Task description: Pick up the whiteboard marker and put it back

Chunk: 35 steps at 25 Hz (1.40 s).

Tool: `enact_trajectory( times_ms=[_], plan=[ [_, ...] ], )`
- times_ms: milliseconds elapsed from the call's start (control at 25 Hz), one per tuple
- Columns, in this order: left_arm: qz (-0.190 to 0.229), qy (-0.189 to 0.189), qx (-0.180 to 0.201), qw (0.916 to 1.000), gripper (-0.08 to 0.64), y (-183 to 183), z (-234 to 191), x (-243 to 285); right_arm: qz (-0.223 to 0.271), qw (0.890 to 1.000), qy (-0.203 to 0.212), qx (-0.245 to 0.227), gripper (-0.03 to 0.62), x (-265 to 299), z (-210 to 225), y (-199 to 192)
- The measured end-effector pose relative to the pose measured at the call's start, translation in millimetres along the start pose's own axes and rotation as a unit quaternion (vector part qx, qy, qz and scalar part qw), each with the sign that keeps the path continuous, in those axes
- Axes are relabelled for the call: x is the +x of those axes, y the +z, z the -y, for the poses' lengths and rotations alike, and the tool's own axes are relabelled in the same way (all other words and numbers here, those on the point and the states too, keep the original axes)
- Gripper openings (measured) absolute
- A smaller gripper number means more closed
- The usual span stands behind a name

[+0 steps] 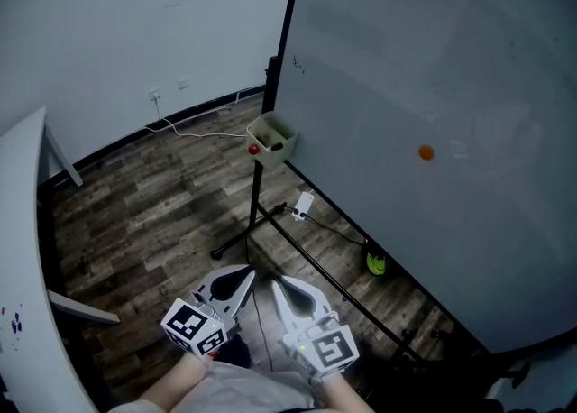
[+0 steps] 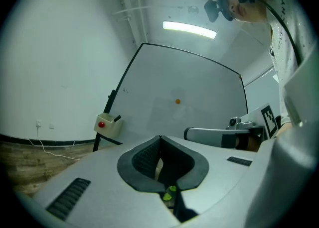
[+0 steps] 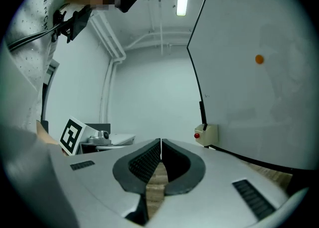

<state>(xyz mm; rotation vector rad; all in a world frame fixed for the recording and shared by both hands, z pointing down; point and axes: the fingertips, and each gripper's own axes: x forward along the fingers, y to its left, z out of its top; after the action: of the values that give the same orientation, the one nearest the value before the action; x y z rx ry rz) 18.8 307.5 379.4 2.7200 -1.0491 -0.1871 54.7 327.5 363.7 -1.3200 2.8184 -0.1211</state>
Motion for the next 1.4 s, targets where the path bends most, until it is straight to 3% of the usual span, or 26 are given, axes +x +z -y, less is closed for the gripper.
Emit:
enact_trajectory(
  times_ms=[560,720,1400],
  plan=[
    [-0.008,-0.028,-0.018,0.9994,0.015,15.8,-118.3,43.2,-0.042,0.998,-0.045,0.021,0.02,122.2,44.0,-15.7],
    [-0.003,-0.027,-0.017,0.9995,0.015,25.0,-142.7,46.5,-0.031,0.998,-0.042,0.018,0.02,145.6,45.8,-17.4],
    [-0.014,-0.032,-0.013,0.9993,0.015,16.6,-168.0,76.8,-0.026,0.998,-0.051,0.021,0.02,169.7,76.7,-19.3]
  ],
)
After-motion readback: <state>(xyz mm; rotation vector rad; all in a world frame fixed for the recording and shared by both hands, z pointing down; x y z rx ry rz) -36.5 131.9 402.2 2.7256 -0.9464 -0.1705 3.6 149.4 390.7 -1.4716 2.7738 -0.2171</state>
